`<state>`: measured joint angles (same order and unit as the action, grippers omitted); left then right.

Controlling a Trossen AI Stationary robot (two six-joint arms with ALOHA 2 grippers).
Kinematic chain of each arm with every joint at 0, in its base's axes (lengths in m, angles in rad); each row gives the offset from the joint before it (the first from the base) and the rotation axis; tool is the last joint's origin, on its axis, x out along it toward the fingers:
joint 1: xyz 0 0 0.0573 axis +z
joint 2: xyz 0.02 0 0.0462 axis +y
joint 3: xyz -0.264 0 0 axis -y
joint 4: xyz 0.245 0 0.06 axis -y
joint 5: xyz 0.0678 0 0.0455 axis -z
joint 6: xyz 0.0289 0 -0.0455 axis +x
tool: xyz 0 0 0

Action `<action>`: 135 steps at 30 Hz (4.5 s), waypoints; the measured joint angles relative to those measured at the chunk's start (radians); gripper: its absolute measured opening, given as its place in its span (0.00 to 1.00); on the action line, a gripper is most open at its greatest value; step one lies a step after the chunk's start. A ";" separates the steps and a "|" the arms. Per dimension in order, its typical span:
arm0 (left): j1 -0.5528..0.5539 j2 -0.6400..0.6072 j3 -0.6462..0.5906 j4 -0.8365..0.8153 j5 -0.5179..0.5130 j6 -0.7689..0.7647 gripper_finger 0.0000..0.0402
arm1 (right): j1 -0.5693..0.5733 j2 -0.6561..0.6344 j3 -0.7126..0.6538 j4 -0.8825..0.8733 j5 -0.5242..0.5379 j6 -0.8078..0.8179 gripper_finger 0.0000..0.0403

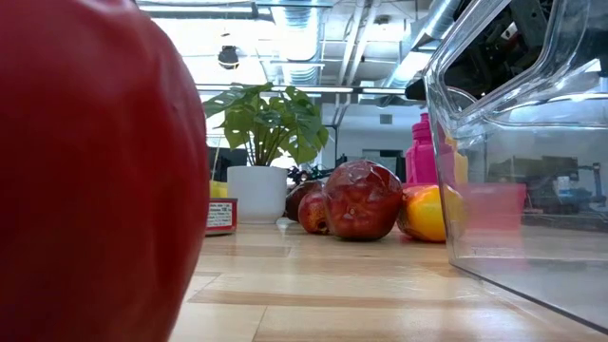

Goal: Pick & Place Food Item
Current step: Put the red tuna can into the transparent bin

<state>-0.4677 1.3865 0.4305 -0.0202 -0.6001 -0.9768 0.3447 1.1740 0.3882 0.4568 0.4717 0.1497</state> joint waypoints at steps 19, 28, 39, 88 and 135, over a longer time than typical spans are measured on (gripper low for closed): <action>-0.003 0.000 -0.001 -0.009 0.023 -0.025 0.00 | 0.000 0.000 0.000 0.000 0.000 0.000 0.00; -0.003 0.001 -0.001 -0.020 0.024 -0.034 0.00 | 0.001 0.000 0.000 0.000 0.000 0.000 0.00; -0.006 0.008 -0.005 -0.089 0.112 -0.079 0.00 | 0.001 0.000 0.000 0.000 0.000 0.000 0.00; -0.010 0.002 -0.002 -0.020 -0.133 -0.075 0.00 | 0.001 0.000 0.000 0.000 0.000 0.000 0.00; -0.037 0.112 -0.001 0.086 -0.231 0.007 0.00 | 0.001 0.000 0.000 0.000 0.000 0.000 0.00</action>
<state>-0.5043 1.4982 0.4297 0.0662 -0.8314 -0.9695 0.3454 1.1743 0.3882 0.4568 0.4717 0.1497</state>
